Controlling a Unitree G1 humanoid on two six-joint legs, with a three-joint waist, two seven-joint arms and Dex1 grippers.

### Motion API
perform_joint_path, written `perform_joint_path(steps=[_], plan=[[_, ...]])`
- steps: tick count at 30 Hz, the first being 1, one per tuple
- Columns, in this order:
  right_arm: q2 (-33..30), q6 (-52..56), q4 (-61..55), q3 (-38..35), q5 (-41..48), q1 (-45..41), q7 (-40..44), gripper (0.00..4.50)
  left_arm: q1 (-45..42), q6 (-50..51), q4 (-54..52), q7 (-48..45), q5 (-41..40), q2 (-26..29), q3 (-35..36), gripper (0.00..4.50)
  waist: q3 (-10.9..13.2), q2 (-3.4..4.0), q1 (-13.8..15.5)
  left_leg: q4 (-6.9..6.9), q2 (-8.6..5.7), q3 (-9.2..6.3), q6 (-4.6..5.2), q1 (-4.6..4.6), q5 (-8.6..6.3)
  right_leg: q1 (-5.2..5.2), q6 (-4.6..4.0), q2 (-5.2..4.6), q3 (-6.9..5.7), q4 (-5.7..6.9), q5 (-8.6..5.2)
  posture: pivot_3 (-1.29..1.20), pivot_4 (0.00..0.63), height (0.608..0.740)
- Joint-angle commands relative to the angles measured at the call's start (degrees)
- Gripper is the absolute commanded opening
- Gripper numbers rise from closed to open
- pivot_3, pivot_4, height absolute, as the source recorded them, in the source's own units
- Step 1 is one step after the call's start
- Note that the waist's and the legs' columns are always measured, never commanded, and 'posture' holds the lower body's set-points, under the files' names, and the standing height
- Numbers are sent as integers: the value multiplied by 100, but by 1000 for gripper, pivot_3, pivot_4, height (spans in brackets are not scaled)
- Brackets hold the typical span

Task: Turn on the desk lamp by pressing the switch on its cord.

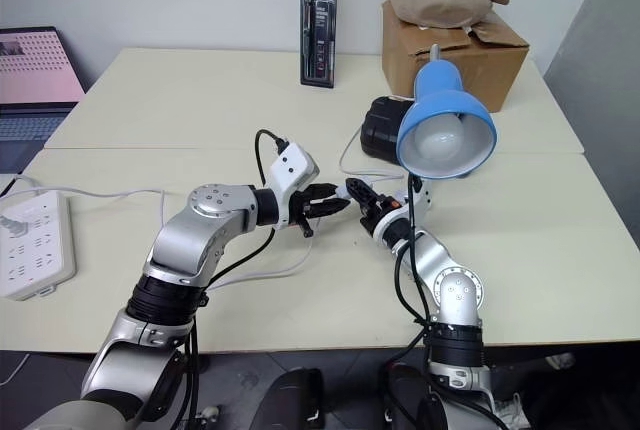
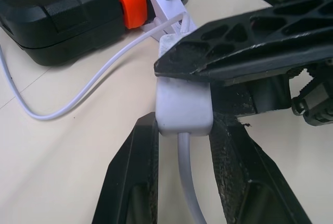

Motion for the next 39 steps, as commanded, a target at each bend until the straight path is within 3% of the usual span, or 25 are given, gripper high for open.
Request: perform_joint_path(steps=[1, 2, 7, 20, 22, 33, 36, 39], plan=[[315, -75, -87, 10, 109, 53, -46, 1943, -67, -143, -176, 20, -36, 41, 15, 1058, 0, 0, 0, 0, 0, 0, 0, 0, 0, 0, 0, 0, 0, 0, 0, 0, 150, 740], [313, -84, -86, 15, 116, 55, -51, 1565, -67, -146, -175, 22, -36, 43, 10, 1058, 0, 0, 0, 0, 0, 0, 0, 0, 0, 0, 0, 0, 1, 0, 0, 0, 150, 740], [285, -124, -86, 78, 135, 61, -62, 534, -85, -157, -171, 35, -47, 59, 4, 1058, 0, 0, -3, -1, 0, 1, 0, 0, 0, -1, 0, 0, 1, 0, 0, 0, 150, 740], [226, -298, -73, 109, -65, 60, 28, 521, -123, -171, -172, 76, -57, 36, 13, 1058, 1, 1, -3, -1, 0, 1, 0, -2, 0, -4, 0, 0, 2, -1, 0, 0, 150, 740], [206, -316, -101, 121, -87, 91, 57, 1221, -113, -203, -185, 81, -39, 49, -10, 1058, 1, 1, -3, -2, 0, 1, 0, -2, 0, -4, 0, 0, 2, -1, 0, 0, 150, 740], [-69, -25, -537, 90, 103, 324, 117, 3564, -147, -543, 65, 101, 104, 126, -98, 1056, 1, 1, -4, -3, -1, 3, 0, -9, 0, -8, 0, -2, 2, -4, 0, 0, 150, 740], [-428, 255, -955, 199, 91, 535, 145, 4388, -179, -765, 293, 108, 237, 148, -159, 1056, 1, 1, -1, -3, -1, 2, 0, -9, 0, -8, 0, -2, 1, -4, 0, 0, 150, 740], [-1069, 583, -1523, 482, -258, 735, 355, 4500, -233, -1160, 622, 79, 453, 218, -278, 1056, 1, 2, -5, -4, -1, 3, 0, -9, 0, -9, 0, -2, 2, -4, 0, 0, 150, 740]])
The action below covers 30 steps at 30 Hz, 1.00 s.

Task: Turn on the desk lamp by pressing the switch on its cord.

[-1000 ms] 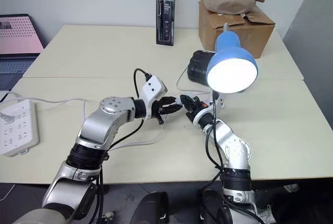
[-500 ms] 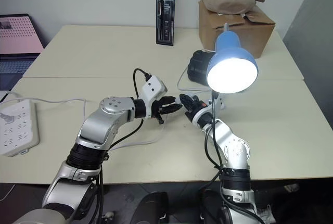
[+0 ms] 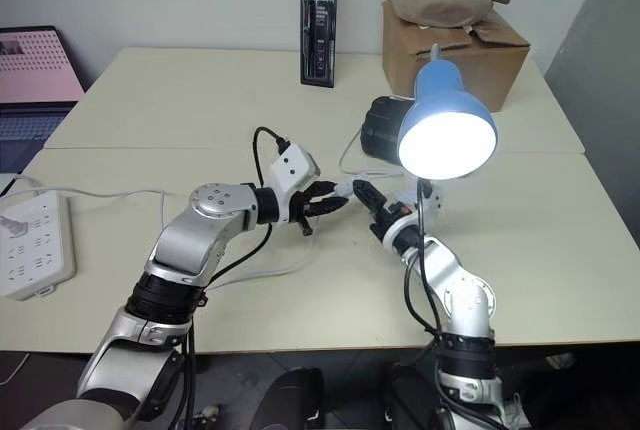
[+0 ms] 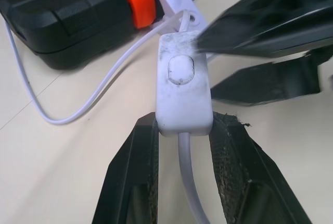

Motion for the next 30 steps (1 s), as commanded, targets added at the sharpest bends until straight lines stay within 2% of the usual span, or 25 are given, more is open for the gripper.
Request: perform_joint_path(steps=[1, 5, 8, 10, 12, 14, 17, 20, 23, 26, 30], plan=[[-1084, 337, -1210, 551, -663, 211, 673, 4500, -196, -625, 289, -57, 309, 126, -154, 1056, 0, 0, -1, 0, 0, 2, 0, -1, 0, -2, 0, 0, 2, 0, 0, 0, 150, 740], [-2488, 125, -2147, 829, -1432, 568, 1798, 4500, -212, -1051, 604, -137, 491, 167, -272, 1056, 2, 3, 19, 2, -5, 1, 1, -8, -1, -6, 1, -2, -2, -8, 0, 0, 150, 740], [-3737, -250, -2600, 1091, -2399, 725, 2815, 4500, -101, -1251, 757, -295, 524, 146, -361, 1056, 3, 4, 34, -1, -4, -2, 1, -11, -1, -9, 2, 2, -5, -10, -1, 0, 150, 740], [-4242, -511, -2632, 1270, -2935, 709, 3232, 4500, -47, -1459, 919, -354, 648, 152, -481, 1056, 3, 3, 31, 1, -4, -1, 1, -14, -1, -13, 2, 3, -5, -10, -1, 0, 150, 740], [-4460, -683, -2589, 1315, -3209, 690, 3494, 4500, -27, -1519, 1059, -343, 690, 104, -513, 1056, 4, 0, 31, 1, -5, -3, 1, -13, -1, -14, 2, 4, -7, -9, -1, 0, 150, 740], [-4603, -775, -2549, 1320, -3400, 689, 3744, 4500, -24, -1581, 1158, -333, 726, 67, -522, 1758, 5, -1, 34, 2, -2, -7, 1, -13, -1, -14, 2, 7, -10, -8, -1, 0, 150, 740], [-4911, -1018, -2461, 1425, -3902, 783, 4144, 4500, -6, -1665, 1222, -363, 734, 45, -482, 2305, 6, -2, 48, 4, -5, -7, 1, -16, -1, -14, 2, 5, -11, -7, -1, 0, 150, 740], [-4916, -1055, -2309, 1369, -4045, 864, 4315, 4500, 32, -1703, 1112, -433, 649, 101, -356, 3003, 6, -4, 65, 7, -7, -5, 1, -21, -1, -14, 3, 3, -11, -12, -1, 0, 150, 740], [-4902, -1071, -2227, 1312, -4175, 899, 4463, 4500, 92, -1597, 861, -513, 578, 279, -213, 3644, 6, -4, 69, 7, -6, -4, 1, -22, -1, -14, 3, 2, -11, -12, -1, 0, 150, 740], [-4994, -1178, -2082, 1140, -4281, 1030, 4701, 4500, 192, -1462, 261, -533, 466, 689, 152, 4352, 6, -4, 66, 6, -2, -6, 1, -22, -1, -18, 3, 4, -11, -8, -1, 0, 150, 740], [-5148, -1525, -1804, 787, -4393, 1185, 5123, 4500, 497, -1007, -546, -786, -30, 1351, 858, 4449, 7, -4, 68, 7, -3, -5, 0, -22, 0, -19, 2, 2, -11, -5, -1, 0, 150, 740]])
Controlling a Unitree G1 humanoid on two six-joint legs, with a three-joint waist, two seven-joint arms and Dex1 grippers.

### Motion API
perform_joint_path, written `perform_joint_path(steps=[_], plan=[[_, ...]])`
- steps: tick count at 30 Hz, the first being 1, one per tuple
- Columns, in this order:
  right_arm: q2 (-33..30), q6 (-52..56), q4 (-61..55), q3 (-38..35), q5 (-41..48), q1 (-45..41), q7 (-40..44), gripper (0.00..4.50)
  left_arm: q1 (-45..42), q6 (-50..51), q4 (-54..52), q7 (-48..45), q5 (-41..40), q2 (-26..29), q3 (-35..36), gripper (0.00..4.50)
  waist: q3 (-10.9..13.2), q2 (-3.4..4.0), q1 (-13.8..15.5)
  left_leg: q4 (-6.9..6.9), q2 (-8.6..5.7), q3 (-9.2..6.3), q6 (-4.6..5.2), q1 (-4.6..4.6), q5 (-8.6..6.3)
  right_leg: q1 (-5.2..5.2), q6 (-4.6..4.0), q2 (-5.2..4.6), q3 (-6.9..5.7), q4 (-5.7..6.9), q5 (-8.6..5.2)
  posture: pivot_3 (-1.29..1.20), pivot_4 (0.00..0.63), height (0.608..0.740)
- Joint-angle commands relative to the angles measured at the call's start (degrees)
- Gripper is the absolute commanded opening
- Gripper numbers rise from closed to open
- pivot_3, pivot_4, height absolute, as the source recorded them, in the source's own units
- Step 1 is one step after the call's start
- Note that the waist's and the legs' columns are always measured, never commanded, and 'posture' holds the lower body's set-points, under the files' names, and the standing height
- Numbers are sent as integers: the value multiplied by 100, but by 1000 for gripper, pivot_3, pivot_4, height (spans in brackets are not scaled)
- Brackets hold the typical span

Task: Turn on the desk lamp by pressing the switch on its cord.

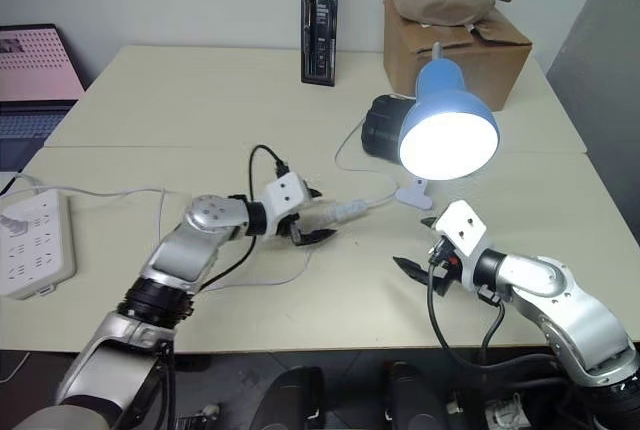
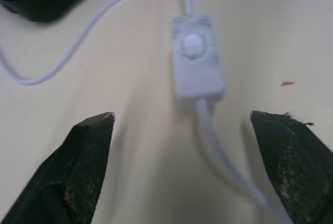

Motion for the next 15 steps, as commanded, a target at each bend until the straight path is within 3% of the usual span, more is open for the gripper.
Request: perform_joint_path(steps=[1, 4, 9, 15], plan=[[-185, -516, 189, -545, -100, 62, 473, 4500, 285, 414, -872, -241, -458, 633, 782, 4449, 0, 0, -8, 2, -1, 2, 0, 1, 0, 1, 0, -1, 1, 0, 0, 0, 150, 740], [-249, -770, 398, -753, -143, 112, 745, 4500, 588, 715, -1201, -214, -712, 923, 1201, 4449, 0, 0, -8, 0, -1, 3, 0, 5, 0, 2, 0, -1, 3, -1, 0, 0, 150, 740], [-436, -1088, 875, -1203, -67, 70, 1349, 4500, 1920, 1143, -2107, -309, -1292, 1359, 2376, 4449, 2, -2, -10, 0, 1, 3, 0, 6, 0, 4, 0, -3, 1, 0, 0, 0, 150, 740], [-411, -1240, 1036, -1100, -150, -161, 1731, 4500, 2941, 1606, -2650, -460, -2011, 1446, 3018, 4449, 2, -1, 1, 0, 3, 1, -1, 17, -1, 10, -4, -5, -2, 2, -1, 0, 150, 740]])
